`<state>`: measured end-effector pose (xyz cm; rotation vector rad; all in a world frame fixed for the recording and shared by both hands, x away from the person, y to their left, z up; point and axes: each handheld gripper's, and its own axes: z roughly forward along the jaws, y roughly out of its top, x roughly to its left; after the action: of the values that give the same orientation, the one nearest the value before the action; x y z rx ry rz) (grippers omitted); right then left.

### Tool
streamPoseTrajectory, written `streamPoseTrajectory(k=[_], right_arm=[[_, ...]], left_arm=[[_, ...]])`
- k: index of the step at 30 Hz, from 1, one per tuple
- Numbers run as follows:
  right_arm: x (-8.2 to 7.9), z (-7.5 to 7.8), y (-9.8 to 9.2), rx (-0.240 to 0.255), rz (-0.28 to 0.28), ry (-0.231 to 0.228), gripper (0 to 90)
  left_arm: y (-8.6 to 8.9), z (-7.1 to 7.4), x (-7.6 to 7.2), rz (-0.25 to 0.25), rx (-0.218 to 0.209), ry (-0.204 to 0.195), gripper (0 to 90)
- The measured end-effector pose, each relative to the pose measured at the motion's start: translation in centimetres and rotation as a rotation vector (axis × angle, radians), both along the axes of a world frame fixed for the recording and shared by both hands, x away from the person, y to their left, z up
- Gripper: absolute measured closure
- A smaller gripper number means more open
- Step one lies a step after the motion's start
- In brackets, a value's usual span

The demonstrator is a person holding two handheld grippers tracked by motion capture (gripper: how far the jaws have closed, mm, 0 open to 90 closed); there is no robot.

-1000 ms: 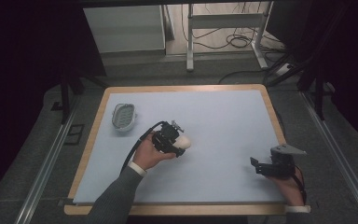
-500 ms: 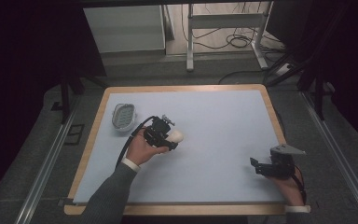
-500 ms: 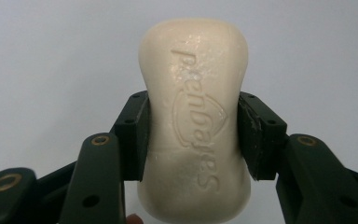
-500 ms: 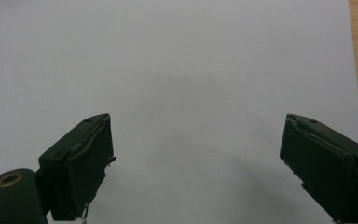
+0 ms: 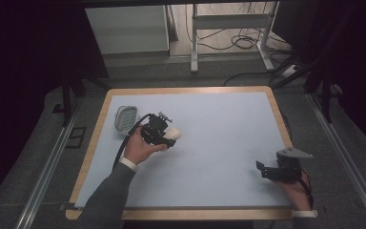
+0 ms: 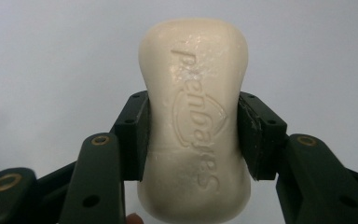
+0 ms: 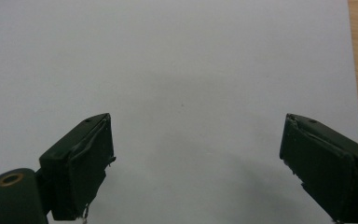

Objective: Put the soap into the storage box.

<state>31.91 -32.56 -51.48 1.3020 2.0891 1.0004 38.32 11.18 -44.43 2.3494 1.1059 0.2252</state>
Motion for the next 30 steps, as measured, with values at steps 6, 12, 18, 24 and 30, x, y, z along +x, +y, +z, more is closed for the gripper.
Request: streamPoseTrajectory(k=[6, 12, 18, 24, 30], right_arm=[[0.0, 0.0, 0.0, 0.002, -0.002, 0.002, 9.5], [0.0, 0.0, -0.1, 0.001, -0.003, 0.003, 9.6], [0.0, 0.0, -0.1, 0.002, -0.005, 0.001, 9.6], [0.0, -0.1, -0.1, 0.001, -0.006, 0.004, 9.6], [0.0, -0.1, -0.2, 0.003, -0.009, 0.004, 9.6]], left_arm=[[0.6, 0.2, 0.3, 0.014, -0.003, 0.001, 49.6], [1.4, 0.8, 0.7, 0.029, 0.009, -0.008, 49.5], [2.4, 1.3, 1.2, 0.053, 0.008, -0.012, 49.6], [3.2, 1.4, 1.7, 0.074, 0.006, -0.01, 49.6], [4.2, 1.7, 2.3, 0.092, 0.005, -0.003, 49.6]])
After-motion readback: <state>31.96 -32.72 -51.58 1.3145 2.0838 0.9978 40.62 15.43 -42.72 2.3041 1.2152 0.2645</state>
